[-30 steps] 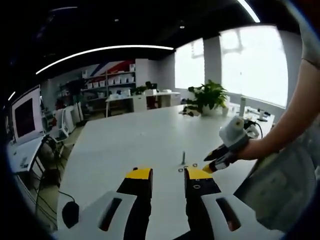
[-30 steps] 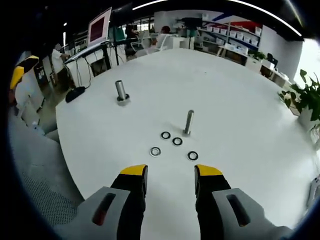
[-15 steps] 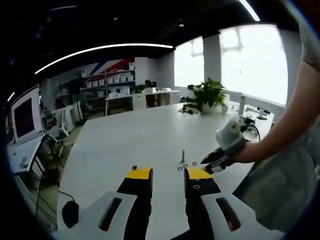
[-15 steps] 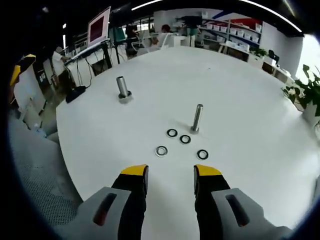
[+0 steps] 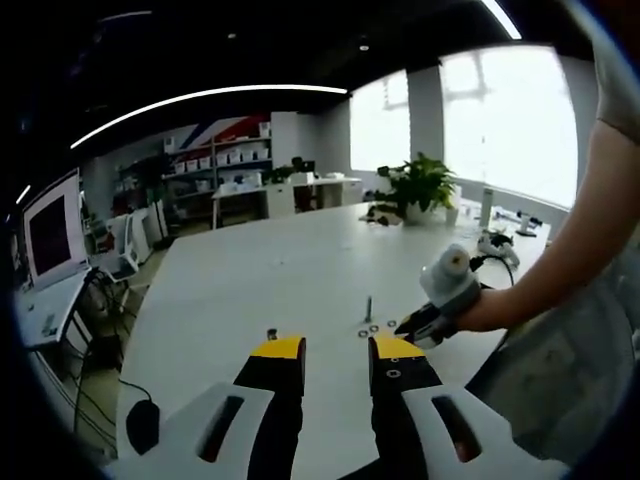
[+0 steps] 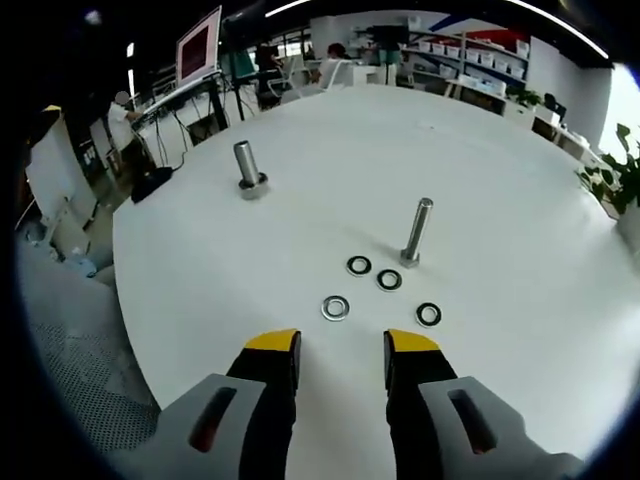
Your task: Place the washer onto the threaded stud by aligning its center hole with the stud, sliding it down to the base, and recovering from edge contact or off-axis alignment until the washer reaches the visible bottom stop.
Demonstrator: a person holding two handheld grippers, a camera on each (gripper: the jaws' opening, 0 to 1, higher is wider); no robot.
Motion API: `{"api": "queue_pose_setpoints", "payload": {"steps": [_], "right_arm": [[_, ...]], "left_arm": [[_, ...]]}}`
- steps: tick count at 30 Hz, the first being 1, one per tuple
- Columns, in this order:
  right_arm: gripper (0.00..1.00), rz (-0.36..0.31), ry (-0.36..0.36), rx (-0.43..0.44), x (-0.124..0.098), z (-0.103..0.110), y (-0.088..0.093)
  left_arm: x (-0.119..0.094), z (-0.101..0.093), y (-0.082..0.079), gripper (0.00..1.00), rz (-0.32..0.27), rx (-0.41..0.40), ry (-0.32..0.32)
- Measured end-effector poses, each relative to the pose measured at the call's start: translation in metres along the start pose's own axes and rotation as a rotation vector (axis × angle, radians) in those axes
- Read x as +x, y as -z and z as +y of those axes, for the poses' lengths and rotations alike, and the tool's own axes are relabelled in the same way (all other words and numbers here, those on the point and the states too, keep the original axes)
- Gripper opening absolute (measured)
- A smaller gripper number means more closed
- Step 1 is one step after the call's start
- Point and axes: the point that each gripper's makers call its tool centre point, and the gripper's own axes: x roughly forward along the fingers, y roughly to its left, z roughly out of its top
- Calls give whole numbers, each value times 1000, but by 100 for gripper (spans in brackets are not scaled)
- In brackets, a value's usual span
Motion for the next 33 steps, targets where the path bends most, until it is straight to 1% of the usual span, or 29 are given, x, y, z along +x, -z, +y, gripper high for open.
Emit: {"api": "queue_pose_setpoints", "payload": {"steps": [8, 11, 14, 20, 26, 28, 33], "right_arm": [[34, 21, -14, -37, 7, 1, 0], [33, 16, -12, -46, 9, 1, -3], [30, 22, -4, -83, 11, 0, -4], [25, 29, -34, -116, 14, 3, -8], [24, 58, -53, -135, 17, 1, -10], [24, 77, -68, -163, 18, 3, -11], [22, 108, -93, -197, 19, 5, -11]], "left_arm": [[0, 1, 1, 23, 6, -1, -1], [1, 1, 1, 23, 8, -2, -1], [1, 0, 2, 23, 11, 0, 2], [1, 0, 3, 23, 15, -2, 0], [1, 1, 3, 23, 17, -2, -2], [1, 1, 4, 23, 19, -3, -3], [2, 1, 5, 23, 24, -4, -3]]}}
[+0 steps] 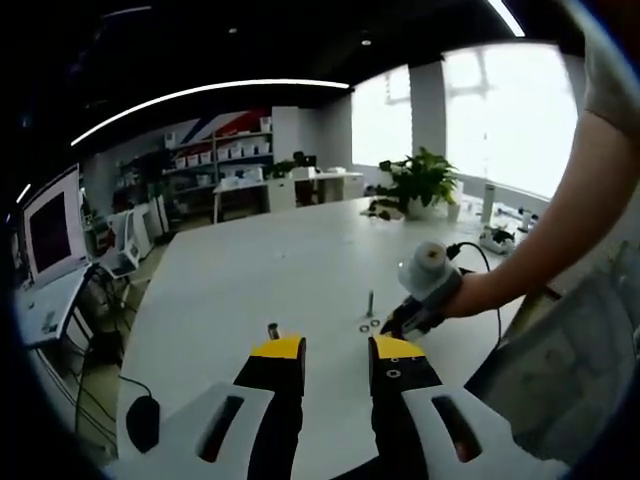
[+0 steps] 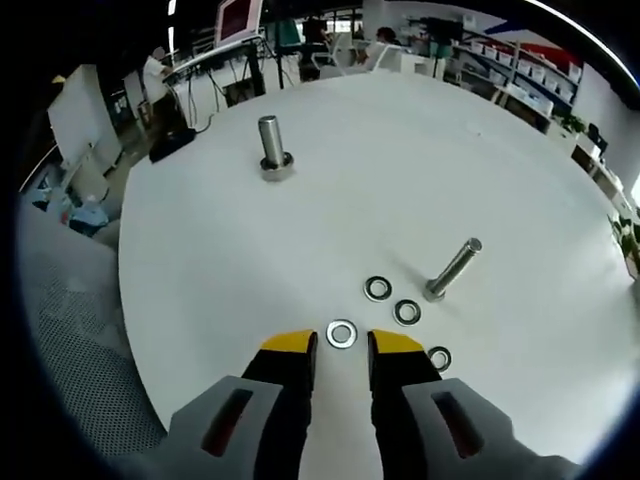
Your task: Place the washer onto the threaded stud by aligning its center hole with the stud, sliding it down to the base, and recovering from edge contact or off-axis alignment until the washer reaches the visible bottom stop.
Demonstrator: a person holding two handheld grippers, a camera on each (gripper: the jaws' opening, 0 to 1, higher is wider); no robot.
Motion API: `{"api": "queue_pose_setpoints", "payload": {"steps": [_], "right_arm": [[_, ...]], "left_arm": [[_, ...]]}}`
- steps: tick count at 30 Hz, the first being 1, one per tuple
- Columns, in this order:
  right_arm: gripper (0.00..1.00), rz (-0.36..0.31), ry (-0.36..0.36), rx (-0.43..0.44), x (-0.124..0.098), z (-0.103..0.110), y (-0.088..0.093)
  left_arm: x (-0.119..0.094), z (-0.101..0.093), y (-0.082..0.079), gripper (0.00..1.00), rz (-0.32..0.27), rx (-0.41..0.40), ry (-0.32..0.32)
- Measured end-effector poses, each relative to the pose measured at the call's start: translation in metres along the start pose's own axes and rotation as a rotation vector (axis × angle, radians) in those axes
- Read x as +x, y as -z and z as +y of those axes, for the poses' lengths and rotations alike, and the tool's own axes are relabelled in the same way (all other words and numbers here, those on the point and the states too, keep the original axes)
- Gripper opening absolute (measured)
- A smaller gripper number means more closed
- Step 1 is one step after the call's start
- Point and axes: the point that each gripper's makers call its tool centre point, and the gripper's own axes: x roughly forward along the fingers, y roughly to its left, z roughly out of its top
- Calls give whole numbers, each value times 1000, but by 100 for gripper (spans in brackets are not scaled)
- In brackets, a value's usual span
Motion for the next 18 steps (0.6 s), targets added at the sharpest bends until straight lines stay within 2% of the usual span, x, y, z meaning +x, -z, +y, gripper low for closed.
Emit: {"api": "queue_pose_setpoints", "payload": {"steps": [6, 18], "right_arm": [[21, 49, -41, -67, 1, 2, -1], [18, 142, -84, -106, 2, 1, -1]], "left_arm": [[0, 0, 0, 23, 2, -2, -2], [0, 0, 1, 22, 5, -1, -1]]}}
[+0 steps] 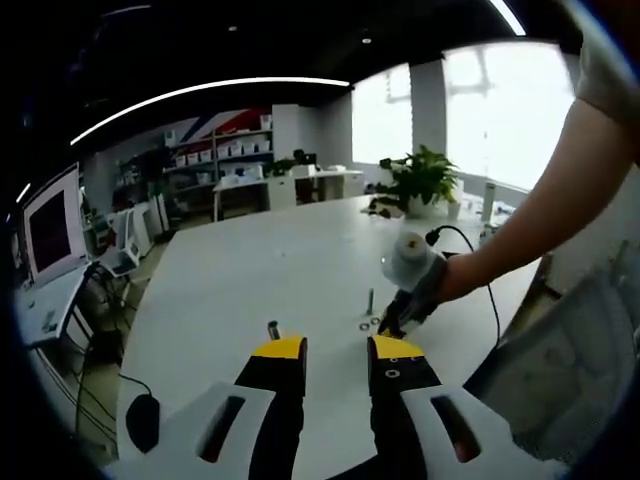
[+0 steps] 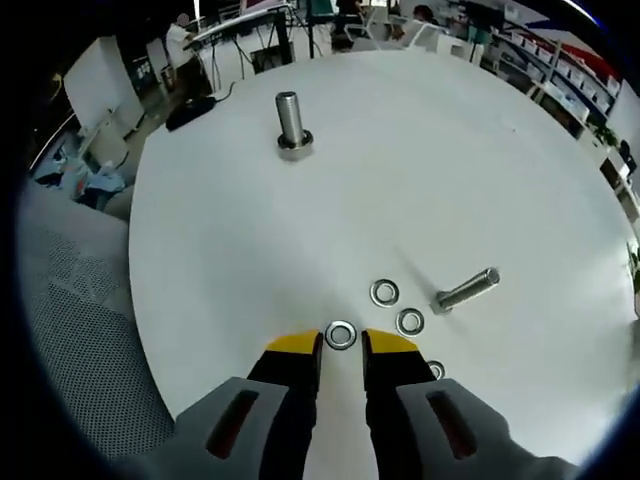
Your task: Place the washer onto the threaded stud by aligning its center hole with the stud, sliding it down to the base, and recovering from edge contact or off-axis alignment until the washer reaches the visible bottom stop.
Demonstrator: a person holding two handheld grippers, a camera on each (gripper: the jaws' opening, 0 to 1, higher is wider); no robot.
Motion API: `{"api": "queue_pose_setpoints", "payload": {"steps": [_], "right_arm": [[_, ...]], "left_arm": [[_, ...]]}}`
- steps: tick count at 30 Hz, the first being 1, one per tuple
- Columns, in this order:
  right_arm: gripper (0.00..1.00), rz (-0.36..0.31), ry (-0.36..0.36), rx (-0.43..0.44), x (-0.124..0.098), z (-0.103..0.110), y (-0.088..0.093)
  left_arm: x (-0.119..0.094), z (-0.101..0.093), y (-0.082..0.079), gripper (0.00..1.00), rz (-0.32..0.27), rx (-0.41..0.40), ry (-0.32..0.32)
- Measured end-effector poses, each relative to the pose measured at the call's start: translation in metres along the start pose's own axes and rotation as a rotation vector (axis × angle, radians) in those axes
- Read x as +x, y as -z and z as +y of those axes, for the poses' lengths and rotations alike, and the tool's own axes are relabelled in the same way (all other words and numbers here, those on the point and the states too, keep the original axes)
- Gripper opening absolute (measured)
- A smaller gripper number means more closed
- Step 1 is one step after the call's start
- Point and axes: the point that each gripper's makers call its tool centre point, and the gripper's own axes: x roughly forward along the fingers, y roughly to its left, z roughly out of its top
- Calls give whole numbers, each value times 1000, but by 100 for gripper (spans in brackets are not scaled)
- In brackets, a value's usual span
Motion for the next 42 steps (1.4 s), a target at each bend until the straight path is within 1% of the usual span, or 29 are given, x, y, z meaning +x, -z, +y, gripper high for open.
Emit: {"api": "queue_pose_setpoints", "payload": {"steps": [3, 6, 9, 16, 23, 37, 42], "right_arm": [[19, 30, -3, -30, 1, 1, 0], [18, 46, -3, -34, 1, 0, 0], [16, 65, -11, -32, 0, 2, 0], [15, 84, -25, -56, 1, 1, 1], [15, 123, -24, -75, 2, 1, 0], [14, 119, -38, -65, 0, 0, 1], [14, 114, -22, -82, 1, 0, 1]], "left_arm": [[0, 0, 1, 22, 2, 0, 0], [0, 0, 1, 22, 3, 0, 0], [0, 0, 1, 21, 4, 1, 1], [0, 0, 2, 21, 7, 3, 3], [0, 1, 2, 21, 8, 3, -1], [0, 3, 3, 21, 10, 4, -11], [1, 3, 3, 21, 10, 4, -11]]}}
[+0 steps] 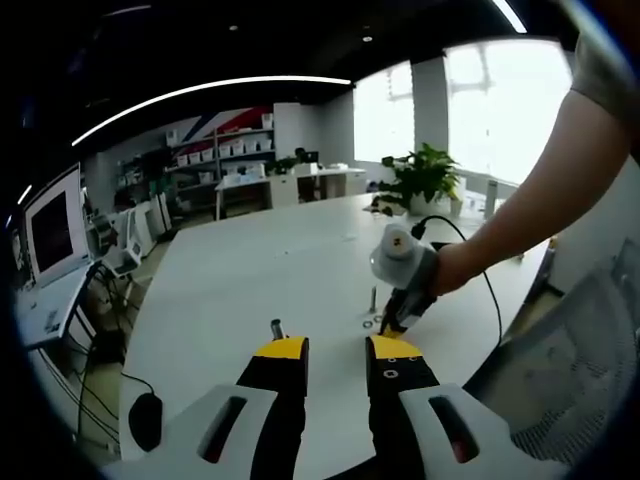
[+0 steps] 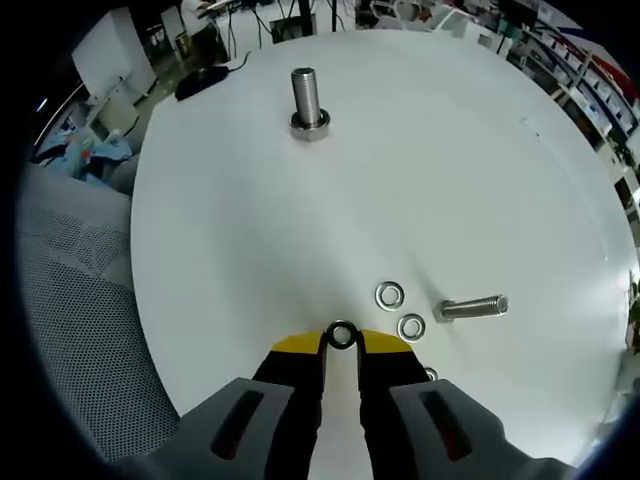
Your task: Place the washer onto the threaded stud by aligning its center hole with the stud, sliding it down to the base, and recovering from edge contact or off-axis alignment until the washer reaches the visible bottom stop.
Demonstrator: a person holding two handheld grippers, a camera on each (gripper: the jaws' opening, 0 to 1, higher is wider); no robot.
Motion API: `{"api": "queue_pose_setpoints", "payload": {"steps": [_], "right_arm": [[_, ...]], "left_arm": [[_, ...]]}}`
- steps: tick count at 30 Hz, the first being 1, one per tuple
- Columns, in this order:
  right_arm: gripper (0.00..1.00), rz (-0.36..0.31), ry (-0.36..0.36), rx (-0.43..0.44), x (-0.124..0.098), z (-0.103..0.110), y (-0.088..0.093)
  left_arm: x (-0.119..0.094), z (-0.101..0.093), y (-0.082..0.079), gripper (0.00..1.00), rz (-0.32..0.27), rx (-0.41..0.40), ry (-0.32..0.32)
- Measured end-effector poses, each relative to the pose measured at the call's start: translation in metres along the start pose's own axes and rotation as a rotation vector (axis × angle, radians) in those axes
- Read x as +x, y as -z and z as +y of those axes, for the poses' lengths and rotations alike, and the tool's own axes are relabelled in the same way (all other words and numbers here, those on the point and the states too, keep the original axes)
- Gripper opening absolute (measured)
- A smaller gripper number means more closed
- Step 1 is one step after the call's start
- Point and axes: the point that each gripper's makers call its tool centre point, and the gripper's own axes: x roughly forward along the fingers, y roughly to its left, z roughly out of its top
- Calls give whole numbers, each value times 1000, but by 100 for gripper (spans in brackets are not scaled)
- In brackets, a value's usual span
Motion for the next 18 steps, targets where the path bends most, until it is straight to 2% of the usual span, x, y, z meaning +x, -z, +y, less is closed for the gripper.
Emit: {"api": "queue_pose_setpoints", "payload": {"steps": [18], "right_arm": [[13, -30, 19, 100, -12, -6, 12]], "left_arm": [[0, -1, 0, 21, 0, -1, 5]]}}
